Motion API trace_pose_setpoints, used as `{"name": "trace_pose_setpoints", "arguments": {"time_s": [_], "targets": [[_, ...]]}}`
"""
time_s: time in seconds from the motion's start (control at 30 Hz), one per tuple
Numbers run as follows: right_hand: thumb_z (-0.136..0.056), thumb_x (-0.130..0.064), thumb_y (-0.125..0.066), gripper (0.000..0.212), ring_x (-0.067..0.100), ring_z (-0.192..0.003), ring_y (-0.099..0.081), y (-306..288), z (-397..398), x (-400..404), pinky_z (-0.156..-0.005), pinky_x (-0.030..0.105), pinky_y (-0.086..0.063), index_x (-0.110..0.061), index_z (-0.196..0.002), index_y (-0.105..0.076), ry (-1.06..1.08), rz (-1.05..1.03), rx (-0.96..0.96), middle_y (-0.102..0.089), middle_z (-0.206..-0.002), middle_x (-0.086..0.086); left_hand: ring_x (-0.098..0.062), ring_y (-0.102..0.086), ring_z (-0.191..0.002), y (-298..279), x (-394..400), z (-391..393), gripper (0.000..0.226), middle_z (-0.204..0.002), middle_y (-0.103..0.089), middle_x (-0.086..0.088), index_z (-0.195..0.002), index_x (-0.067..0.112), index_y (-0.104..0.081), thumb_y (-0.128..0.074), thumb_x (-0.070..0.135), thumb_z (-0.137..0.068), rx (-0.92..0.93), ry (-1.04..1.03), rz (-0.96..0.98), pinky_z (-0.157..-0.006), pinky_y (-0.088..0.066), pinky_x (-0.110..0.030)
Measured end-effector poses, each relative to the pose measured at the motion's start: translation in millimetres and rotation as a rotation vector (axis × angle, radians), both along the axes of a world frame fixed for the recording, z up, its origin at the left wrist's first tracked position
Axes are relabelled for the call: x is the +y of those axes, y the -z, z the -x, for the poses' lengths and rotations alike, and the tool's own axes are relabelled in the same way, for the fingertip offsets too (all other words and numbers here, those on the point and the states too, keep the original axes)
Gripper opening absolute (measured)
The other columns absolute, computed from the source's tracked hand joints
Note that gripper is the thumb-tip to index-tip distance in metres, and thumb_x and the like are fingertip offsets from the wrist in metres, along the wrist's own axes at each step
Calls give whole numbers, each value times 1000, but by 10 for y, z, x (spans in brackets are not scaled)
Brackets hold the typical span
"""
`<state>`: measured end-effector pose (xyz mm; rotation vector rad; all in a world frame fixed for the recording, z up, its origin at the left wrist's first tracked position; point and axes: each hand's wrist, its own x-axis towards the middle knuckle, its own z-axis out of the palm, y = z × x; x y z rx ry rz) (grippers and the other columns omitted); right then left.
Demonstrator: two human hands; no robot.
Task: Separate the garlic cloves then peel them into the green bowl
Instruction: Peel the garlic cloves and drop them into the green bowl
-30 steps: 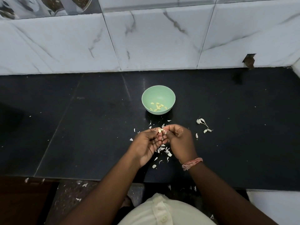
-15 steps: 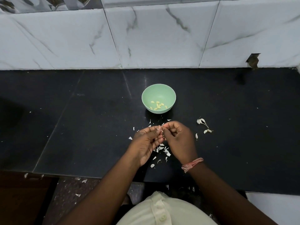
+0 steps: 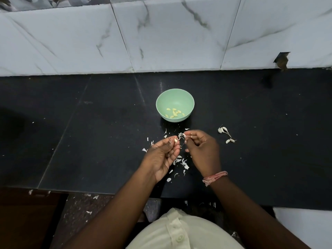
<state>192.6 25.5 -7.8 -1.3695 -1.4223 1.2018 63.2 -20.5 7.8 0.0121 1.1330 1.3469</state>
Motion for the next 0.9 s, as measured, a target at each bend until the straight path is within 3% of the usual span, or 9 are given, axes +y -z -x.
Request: {"name": "trace_pose_setpoints", "arguments": {"time_s": [0.17,0.27,0.4,0.57,0.73,0.9], "targets": [[-89,-11,-73,13,1,-80,-72,-70,-2,-63,-76,21,-59,-19,-96,-79,-112,-97,-93,-76,-89,-9,-13,-72,-69,20,-14,-7,16,-82,-74,-12,-101,0,-70,-56,-3,-97,6,-18,-9,-64,-61,-22],[-87,-12,-77,15,-1,-76,-65,-86,-16,-51,-71,9,-48,-23,-97,-81,-137,-202,-196,-68,-91,-8,-12,-72,-68,18,-20,-15,17,-79,-74,-10,-98,1,-71,-55,-3,-98,55,-24,-25,-65,-61,-21],[-87,-15,-75,13,3,-75,-64,-86,-17,-28,-71,13,-48,-25,-93,-81,-157,-208,-248,-65,-86,-10,-12,-71,-70,26,-32,-19,16,-81,-75,-10,-100,1,-73,-58,-3,-97,160,-18,-67,-68,-61,-21],[-89,-14,-71,5,6,-75,-61,-59,2,-26,-67,8,-43,-17,-90,-76,-214,-228,-298,-62,-87,-8,-14,-69,-70,45,-34,-30,14,-83,-74,-13,-102,-2,-73,-62,-3,-94,299,-14,-93,-70,-61,-23],[-86,-15,-72,3,9,-73,-59,-32,35,-27,-68,23,-50,-16,-84,-73,-220,-274,-338,-62,-85,-3,-17,-71,-73,58,-18,-45,9,-82,-75,-14,-97,-3,-72,-64,-6,-92,306,-78,-86,-72,-62,-25],[-85,-13,-74,6,10,-70,-59,-28,9,8,-65,20,-48,-15,-79,-72,-221,-255,-328,-63,-80,-4,-20,-72,-76,62,-14,-36,12,-86,-75,-18,-101,-7,-72,-65,-6,-91,334,-45,-84,-74,-62,-26]]}}
